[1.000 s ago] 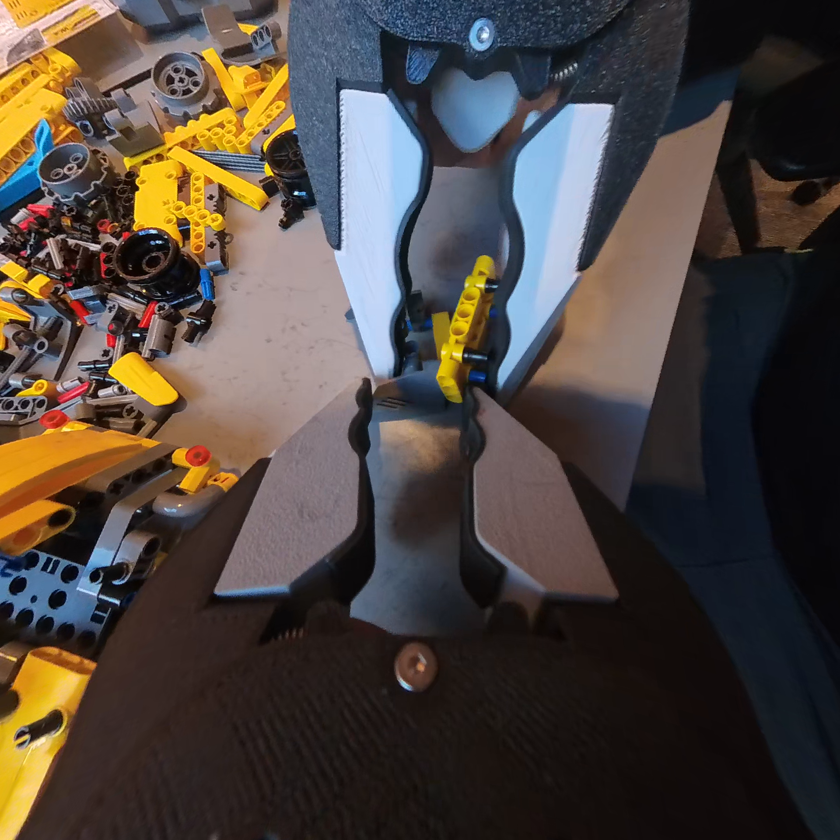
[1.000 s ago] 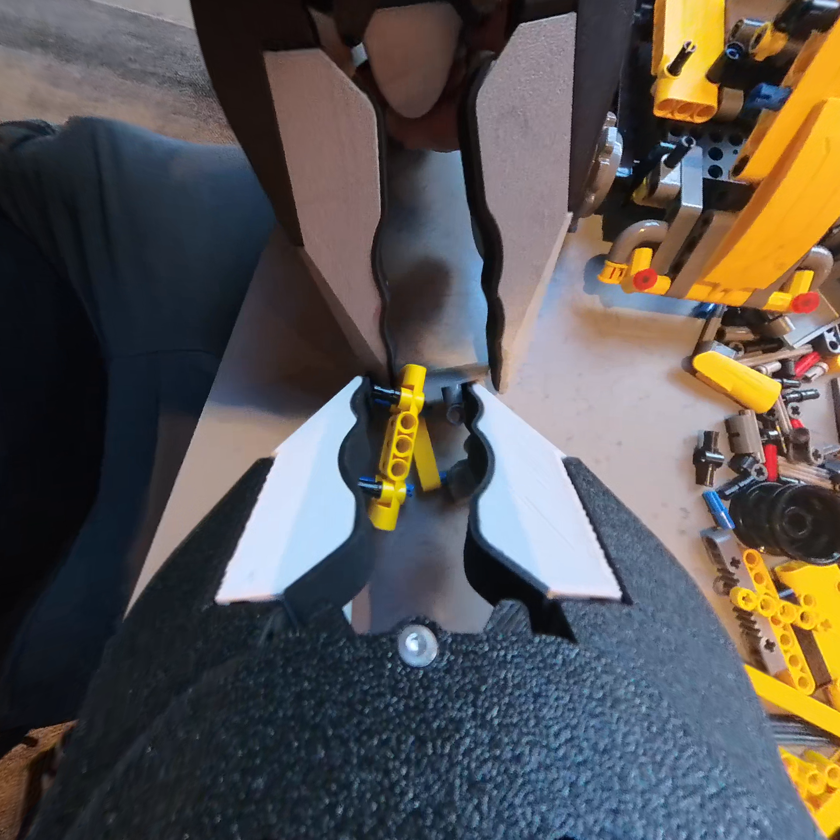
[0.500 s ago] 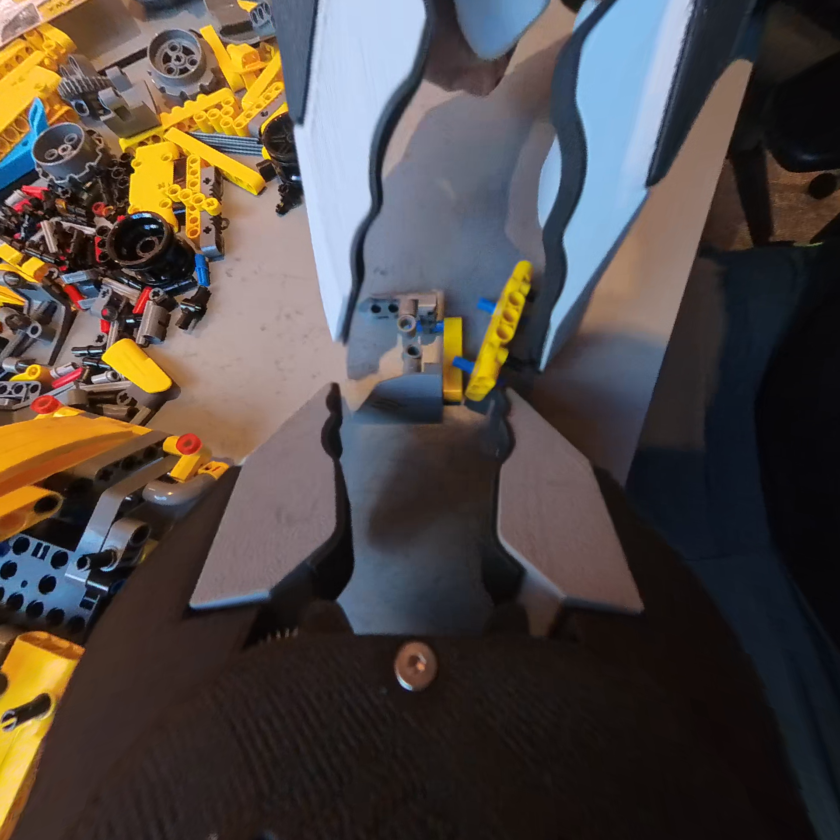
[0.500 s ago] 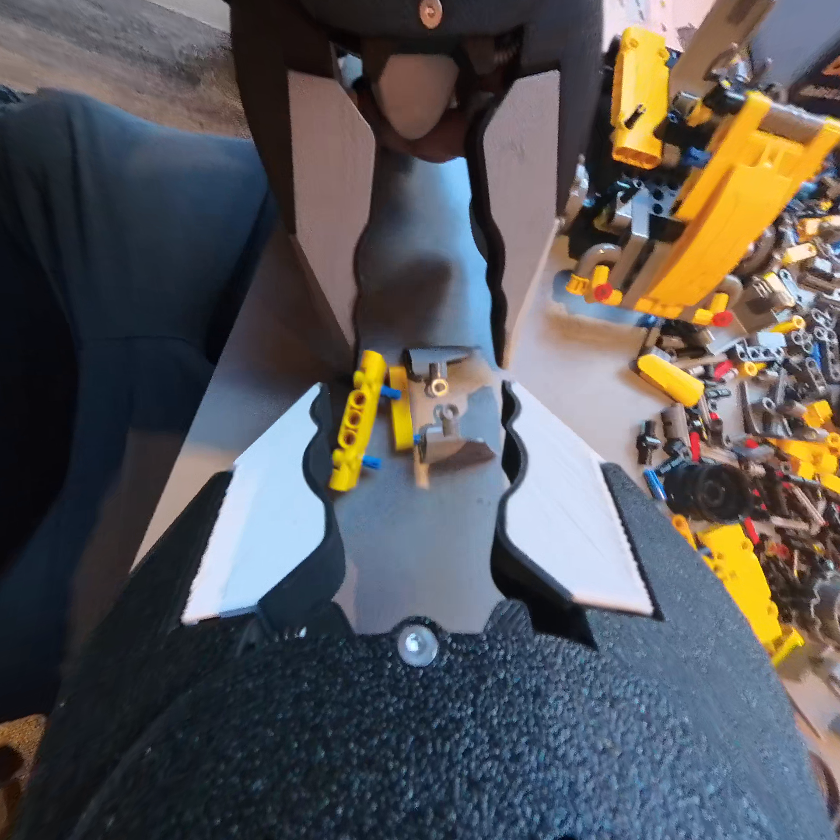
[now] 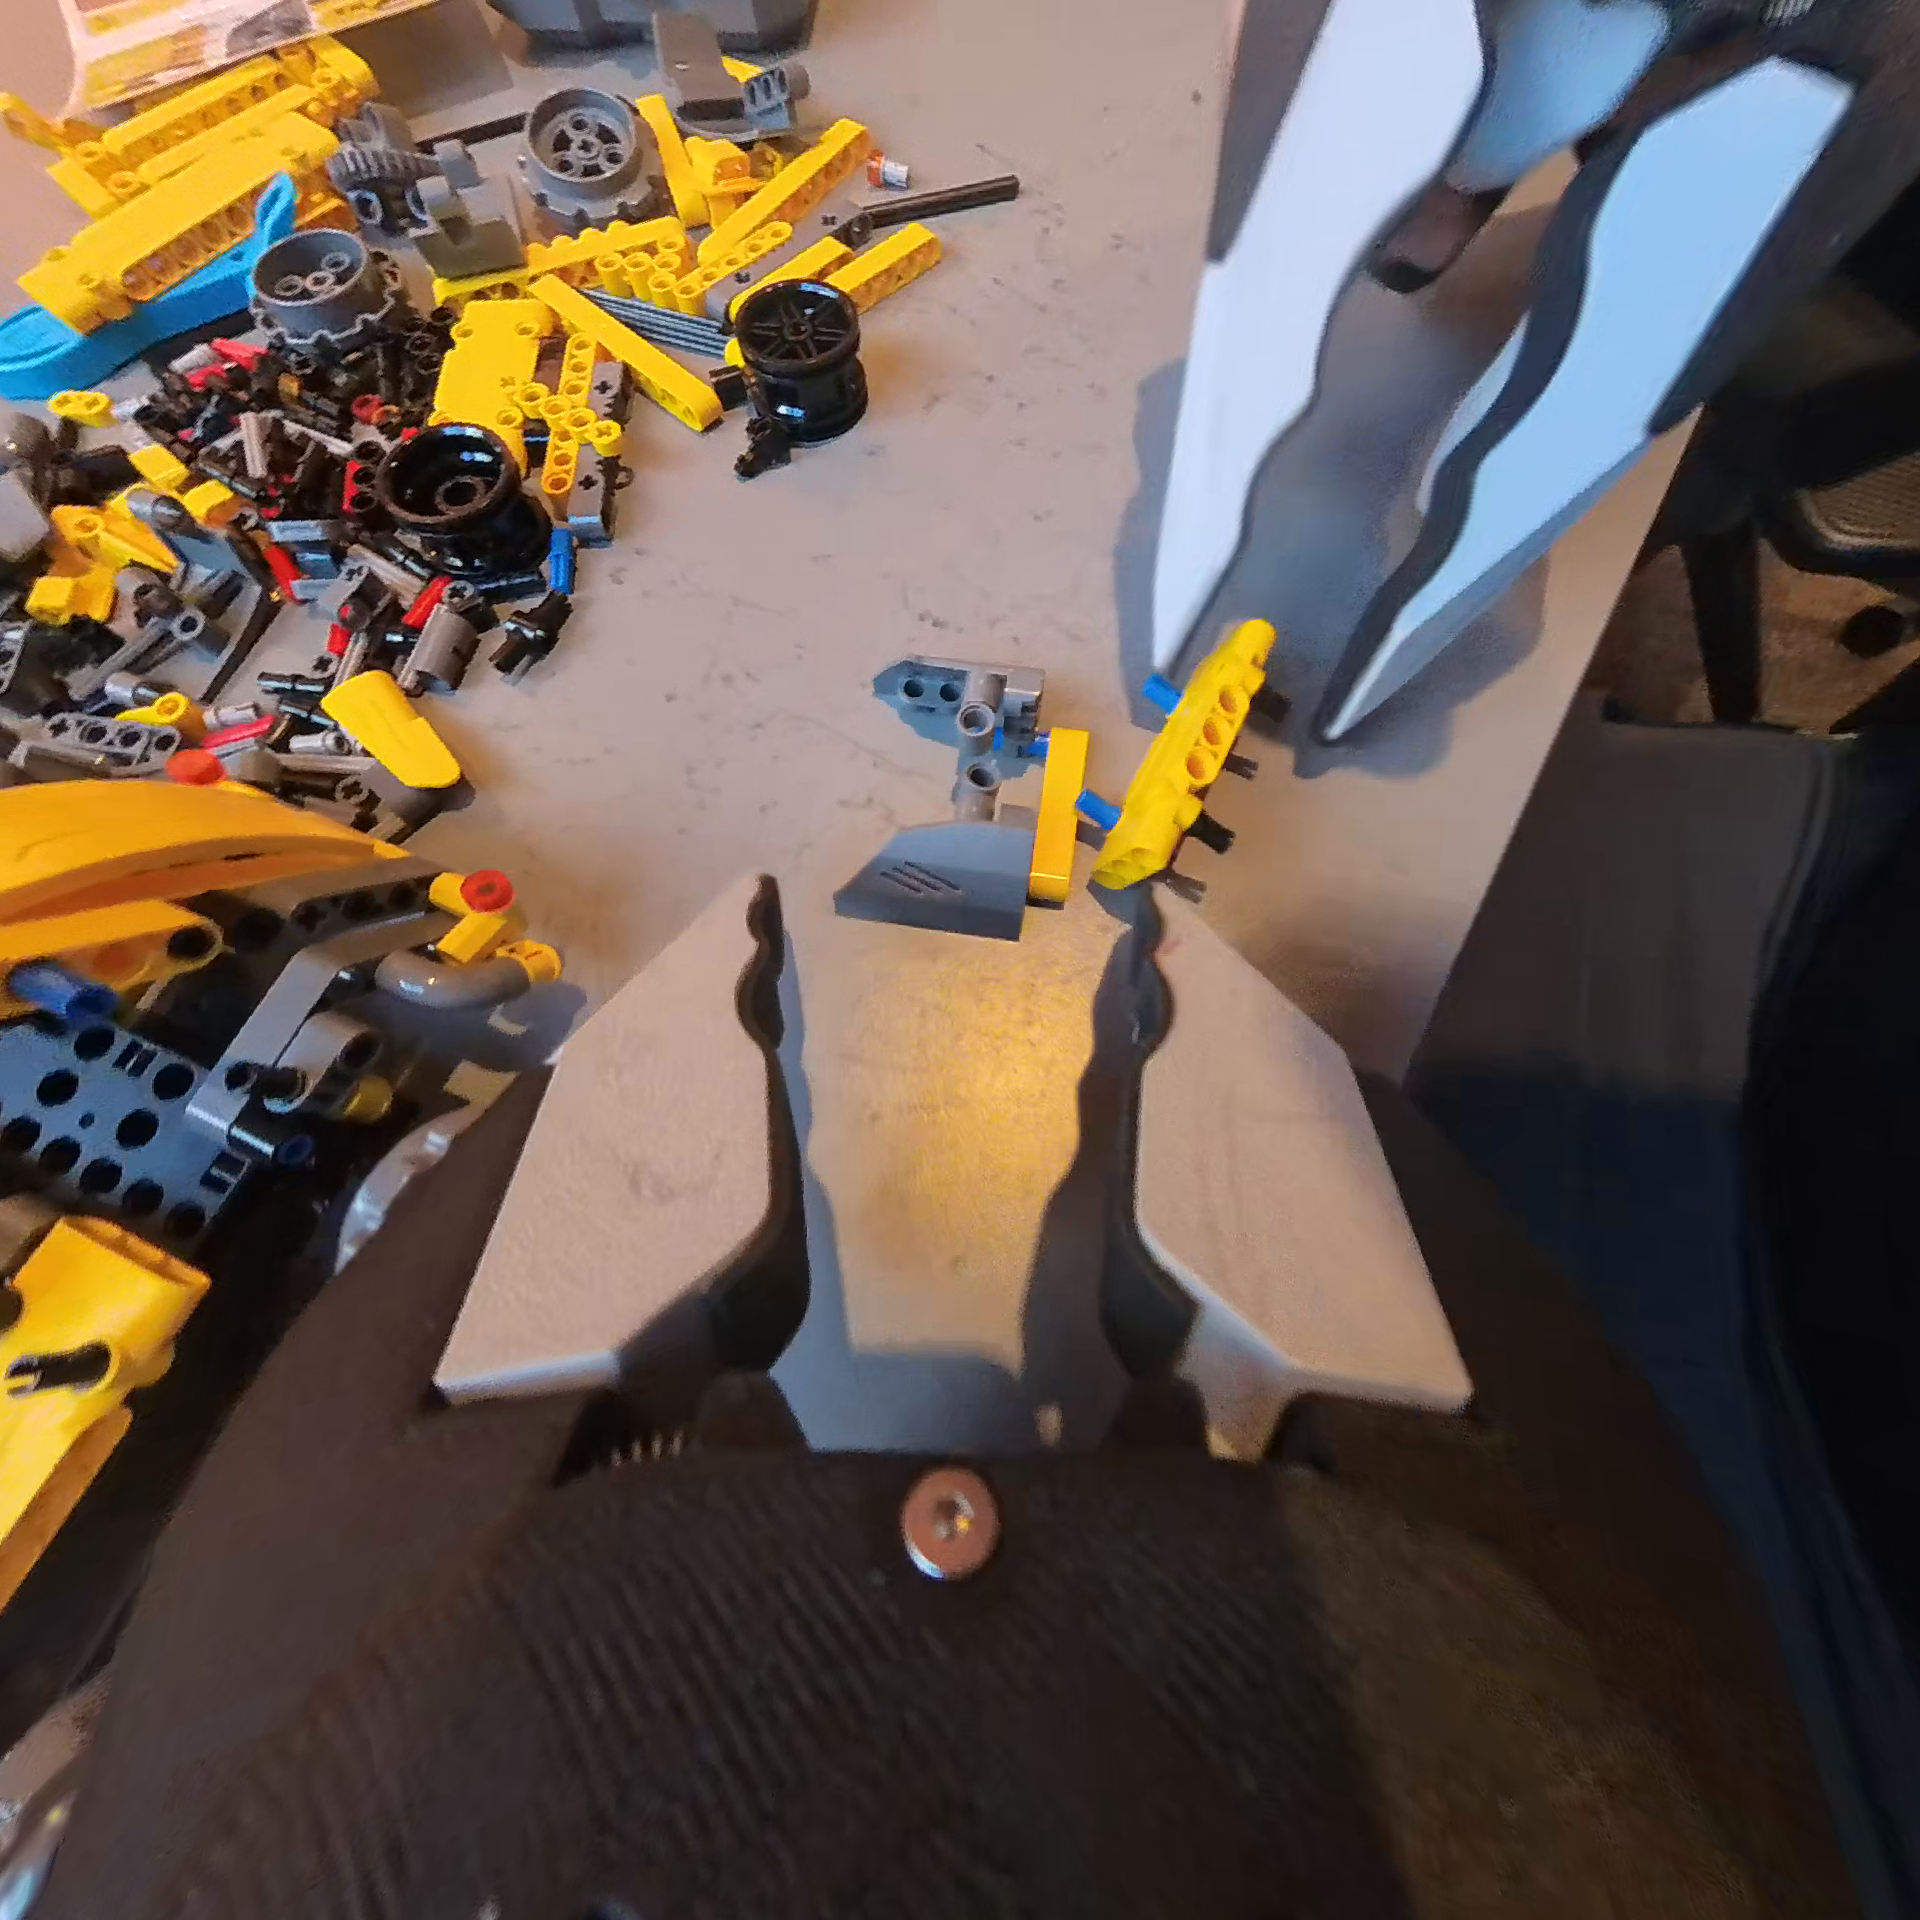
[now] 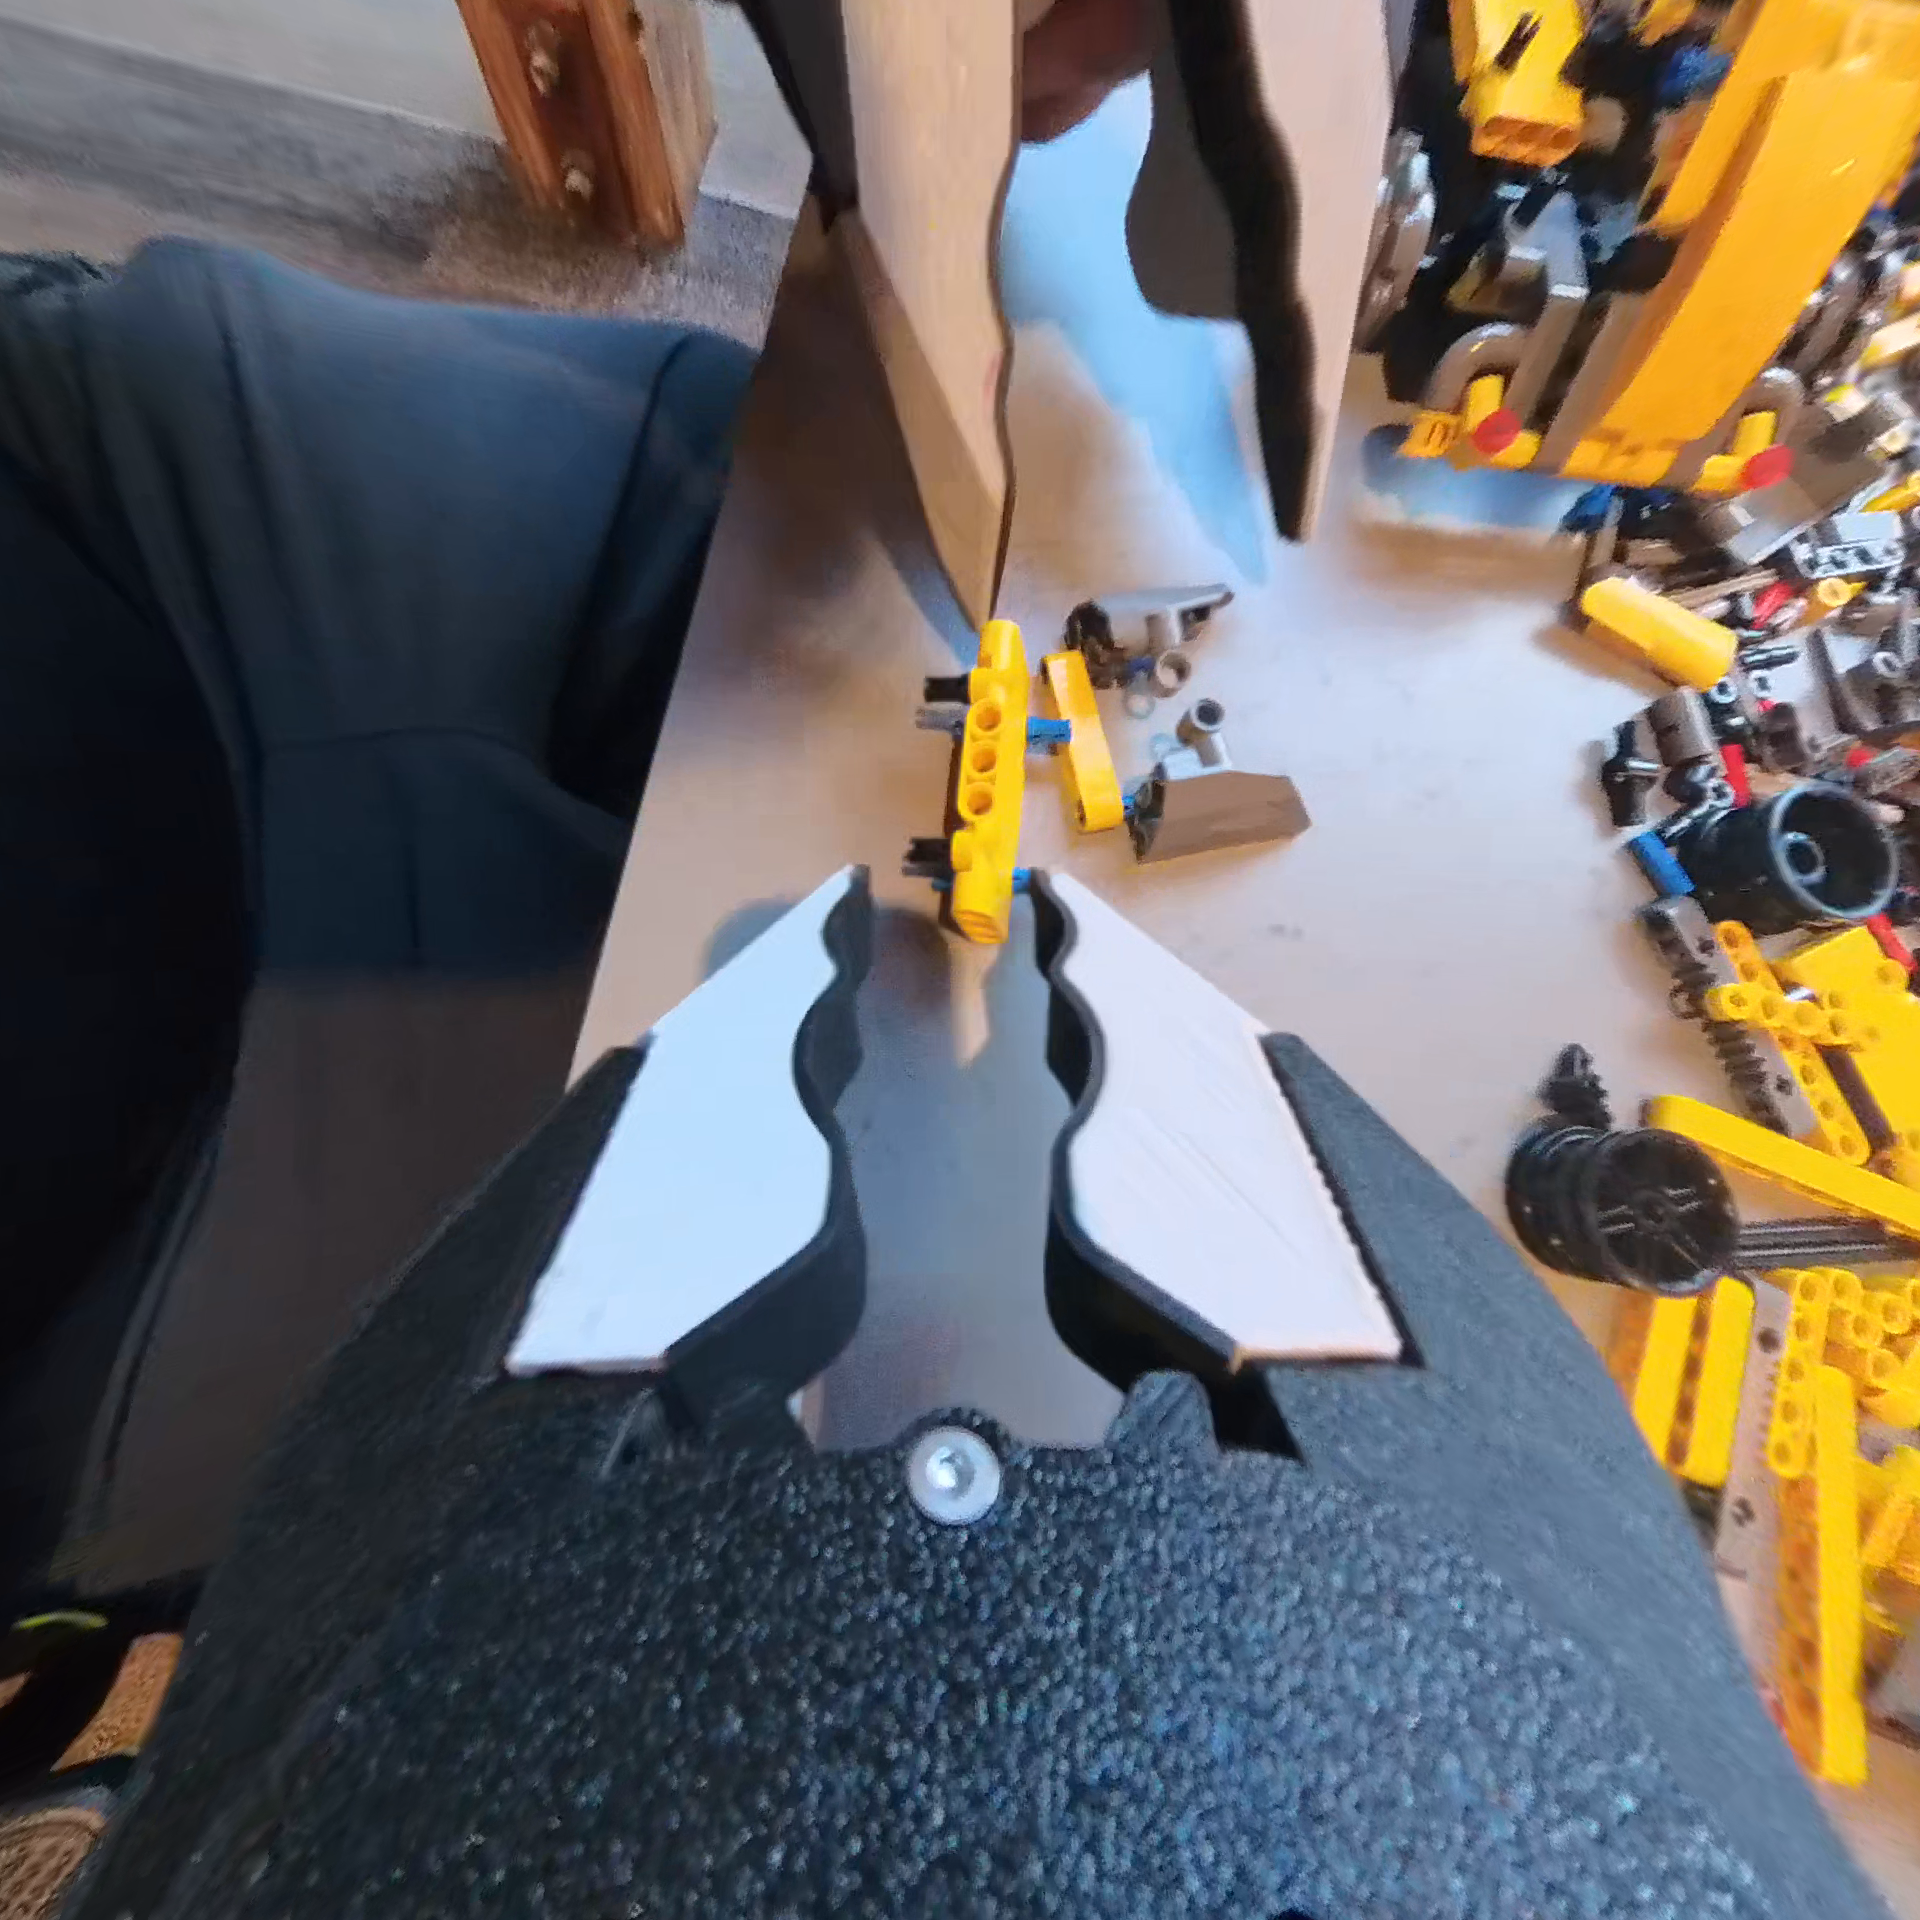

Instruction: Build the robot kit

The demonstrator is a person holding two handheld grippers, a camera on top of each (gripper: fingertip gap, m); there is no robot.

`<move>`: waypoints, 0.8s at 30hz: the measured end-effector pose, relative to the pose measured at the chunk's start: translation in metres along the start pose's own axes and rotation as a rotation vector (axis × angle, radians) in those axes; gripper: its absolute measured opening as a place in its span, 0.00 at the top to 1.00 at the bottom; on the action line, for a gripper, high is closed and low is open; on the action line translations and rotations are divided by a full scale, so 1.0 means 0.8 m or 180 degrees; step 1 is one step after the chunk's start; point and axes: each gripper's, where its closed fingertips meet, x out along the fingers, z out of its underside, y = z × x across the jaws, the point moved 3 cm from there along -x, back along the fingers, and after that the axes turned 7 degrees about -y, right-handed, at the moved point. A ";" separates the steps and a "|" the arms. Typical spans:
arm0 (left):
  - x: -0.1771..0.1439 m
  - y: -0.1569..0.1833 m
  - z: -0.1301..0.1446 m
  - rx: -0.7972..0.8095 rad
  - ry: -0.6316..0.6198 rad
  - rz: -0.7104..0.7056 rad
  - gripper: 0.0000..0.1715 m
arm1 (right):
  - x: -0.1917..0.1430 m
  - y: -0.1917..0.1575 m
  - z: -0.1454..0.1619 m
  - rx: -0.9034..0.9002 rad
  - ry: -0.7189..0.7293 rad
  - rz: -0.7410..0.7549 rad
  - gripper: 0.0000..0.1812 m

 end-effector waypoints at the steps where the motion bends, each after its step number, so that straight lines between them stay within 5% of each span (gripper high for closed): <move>1: -0.002 0.000 0.000 -0.0044 0.0019 -0.0035 0.62 | 0.005 0.000 0.003 -0.0017 -0.0068 0.0032 0.88; 3: -0.006 0.000 0.000 -0.0140 0.0077 -0.0092 0.62 | 0.008 -0.003 0.004 -0.0037 -0.0068 0.0035 0.95; 11: -0.005 0.010 0.015 -0.0530 0.0149 -0.0120 0.61 | 0.002 0.009 0.010 0.0143 0.0128 0.0238 0.96; 15: -0.015 0.015 0.007 -0.0439 0.0439 -0.0270 0.72 | -0.003 -0.003 0.007 0.0005 0.0282 -0.0055 0.96; 24: -0.008 0.018 0.010 -0.0701 0.0334 -0.0264 0.66 | 0.001 0.008 0.019 -0.0152 0.0147 -0.0067 0.96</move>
